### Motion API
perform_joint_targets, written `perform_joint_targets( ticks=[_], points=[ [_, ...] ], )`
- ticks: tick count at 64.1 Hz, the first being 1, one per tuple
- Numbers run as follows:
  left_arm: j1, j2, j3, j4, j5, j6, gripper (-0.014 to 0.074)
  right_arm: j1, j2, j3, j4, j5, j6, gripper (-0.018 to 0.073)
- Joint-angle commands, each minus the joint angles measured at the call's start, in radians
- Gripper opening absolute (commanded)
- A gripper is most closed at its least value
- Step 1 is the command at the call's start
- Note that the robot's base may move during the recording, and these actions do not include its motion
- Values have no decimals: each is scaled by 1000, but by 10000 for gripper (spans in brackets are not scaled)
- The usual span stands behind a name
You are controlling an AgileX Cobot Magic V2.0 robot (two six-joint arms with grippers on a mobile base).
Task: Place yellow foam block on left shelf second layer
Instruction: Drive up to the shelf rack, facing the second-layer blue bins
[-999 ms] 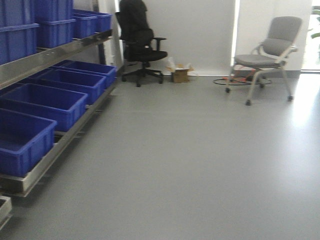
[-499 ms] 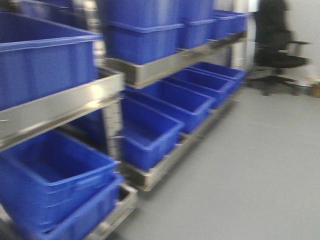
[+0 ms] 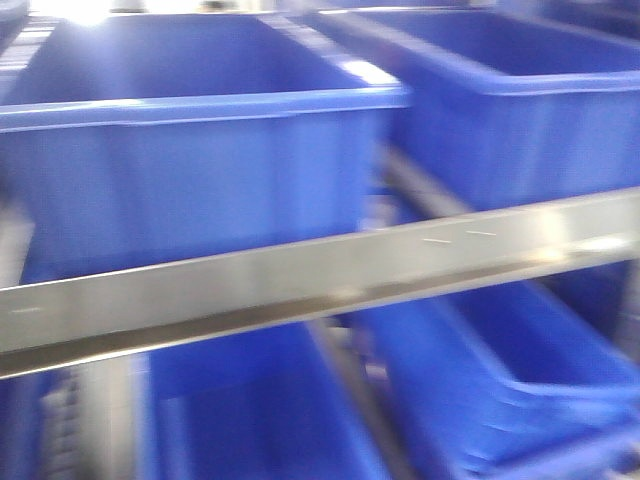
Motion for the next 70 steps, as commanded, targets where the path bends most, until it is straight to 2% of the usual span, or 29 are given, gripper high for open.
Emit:
perform_joint_targets(
  ticks=[1,70],
  points=[
    [-8,-13,28,-3,-86,-4,136,-6,17,-29,-5,-95,-2,319],
    [-8,-13,28,-3,-86,-4,136,-6,19,-29,-5,-95,-2,319]
  ],
)
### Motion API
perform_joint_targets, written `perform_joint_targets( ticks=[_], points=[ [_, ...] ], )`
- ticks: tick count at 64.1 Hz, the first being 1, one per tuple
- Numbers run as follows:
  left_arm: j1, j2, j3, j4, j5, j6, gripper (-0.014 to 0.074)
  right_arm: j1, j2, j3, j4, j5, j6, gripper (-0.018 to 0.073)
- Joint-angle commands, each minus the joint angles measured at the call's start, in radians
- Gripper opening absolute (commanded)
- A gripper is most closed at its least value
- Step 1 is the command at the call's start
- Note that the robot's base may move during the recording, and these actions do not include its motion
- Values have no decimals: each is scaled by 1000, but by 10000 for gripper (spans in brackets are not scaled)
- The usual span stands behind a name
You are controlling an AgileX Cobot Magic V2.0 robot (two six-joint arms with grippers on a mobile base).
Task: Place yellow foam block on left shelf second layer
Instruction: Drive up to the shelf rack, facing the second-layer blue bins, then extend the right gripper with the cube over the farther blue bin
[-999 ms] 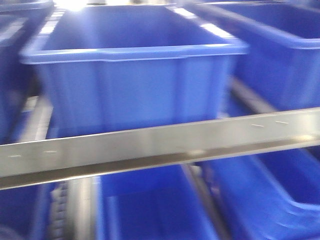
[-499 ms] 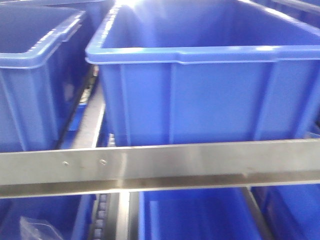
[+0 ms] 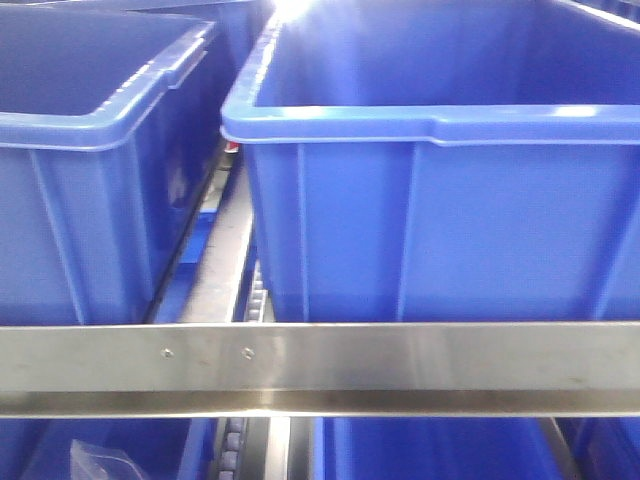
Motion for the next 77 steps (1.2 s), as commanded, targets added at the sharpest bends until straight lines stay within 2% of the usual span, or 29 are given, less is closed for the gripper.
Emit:
perform_joint_targets(
  ticks=[1,39,48,62,77],
  points=[
    [-8,-13,28,-3,-86,-4,136,-6,19,-29,-5,-95,-2,319],
    [-8,-13,28,-3,-86,-4,136,-6,19,-29,0,-102,-2,319],
    [-8,-13,28,-3,-86,-4,136,-6,57,-54,44,-69,-2,319],
    [-8,-13,28,-3,-86,-4,136,-6,323,-238,85,-21,-2,319],
    [-8,-13,28,-3,-86,-4,136,-6,755,-564,161,139,-2,319]
  ],
)
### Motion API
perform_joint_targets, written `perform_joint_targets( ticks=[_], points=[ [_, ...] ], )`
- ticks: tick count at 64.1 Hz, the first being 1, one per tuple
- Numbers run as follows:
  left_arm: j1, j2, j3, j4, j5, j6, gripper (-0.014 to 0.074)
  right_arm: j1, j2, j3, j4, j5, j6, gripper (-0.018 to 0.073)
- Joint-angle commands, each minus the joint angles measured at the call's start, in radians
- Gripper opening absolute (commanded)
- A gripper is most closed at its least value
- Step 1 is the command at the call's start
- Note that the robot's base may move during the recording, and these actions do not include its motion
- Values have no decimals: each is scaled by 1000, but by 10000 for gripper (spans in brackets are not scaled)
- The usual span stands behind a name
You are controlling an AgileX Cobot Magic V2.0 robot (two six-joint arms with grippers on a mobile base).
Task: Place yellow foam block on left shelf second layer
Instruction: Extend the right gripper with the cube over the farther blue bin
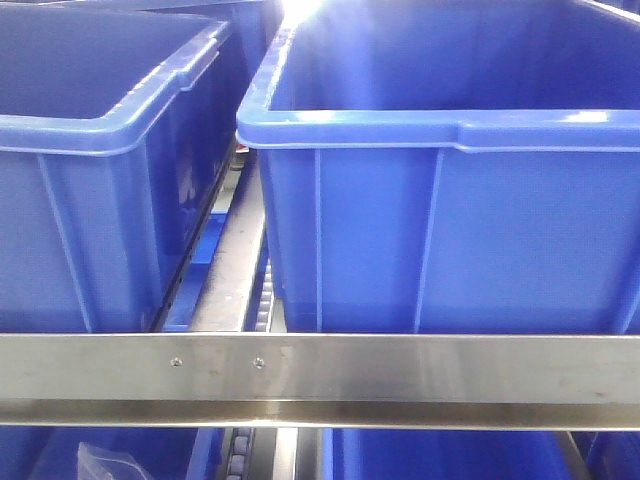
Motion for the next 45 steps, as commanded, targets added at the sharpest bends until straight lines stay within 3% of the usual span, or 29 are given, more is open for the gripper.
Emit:
perform_joint_targets(
  ticks=[1,20,45],
  points=[
    [-8,-13,28,-3,-86,-4,136,-6,149,-147,40,-7,-2,319],
    [-8,-13,28,-3,-86,-4,136,4,580,-384,41,32,-20,318],
    [-8,-13,28,-3,-86,-4,136,106,1051,-649,-46,105,-24,318]
  ],
)
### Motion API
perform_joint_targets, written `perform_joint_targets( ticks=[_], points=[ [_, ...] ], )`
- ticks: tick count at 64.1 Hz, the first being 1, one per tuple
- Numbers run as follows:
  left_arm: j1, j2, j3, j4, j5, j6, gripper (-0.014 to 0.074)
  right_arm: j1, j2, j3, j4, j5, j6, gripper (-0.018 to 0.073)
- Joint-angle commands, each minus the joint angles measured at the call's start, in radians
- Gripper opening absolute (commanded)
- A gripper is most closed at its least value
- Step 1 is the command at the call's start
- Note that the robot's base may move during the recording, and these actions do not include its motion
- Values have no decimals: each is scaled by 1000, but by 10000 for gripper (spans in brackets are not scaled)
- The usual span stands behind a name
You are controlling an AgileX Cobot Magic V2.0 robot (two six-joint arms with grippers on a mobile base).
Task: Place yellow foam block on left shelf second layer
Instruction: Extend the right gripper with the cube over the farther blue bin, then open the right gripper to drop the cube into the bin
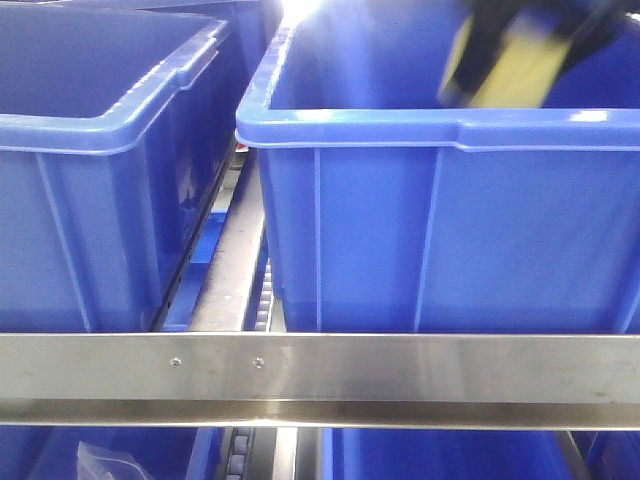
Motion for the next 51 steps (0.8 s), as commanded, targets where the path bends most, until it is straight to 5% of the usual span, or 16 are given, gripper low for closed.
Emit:
perform_joint_targets(
  ticks=[1,21,34,51],
  points=[
    [-8,-13,28,-3,-86,-4,136,10,47,-96,-10,-16,-11,318],
    [-8,-13,28,-3,-86,-4,136,10,155,-185,-11,27,-11,353],
    [-8,-13,28,-3,-86,-4,136,10,155,-191,-17,39,-11,640],
    [-8,-13,28,-3,-86,-4,136,10,152,-218,-21,75,-11,624]
  ],
)
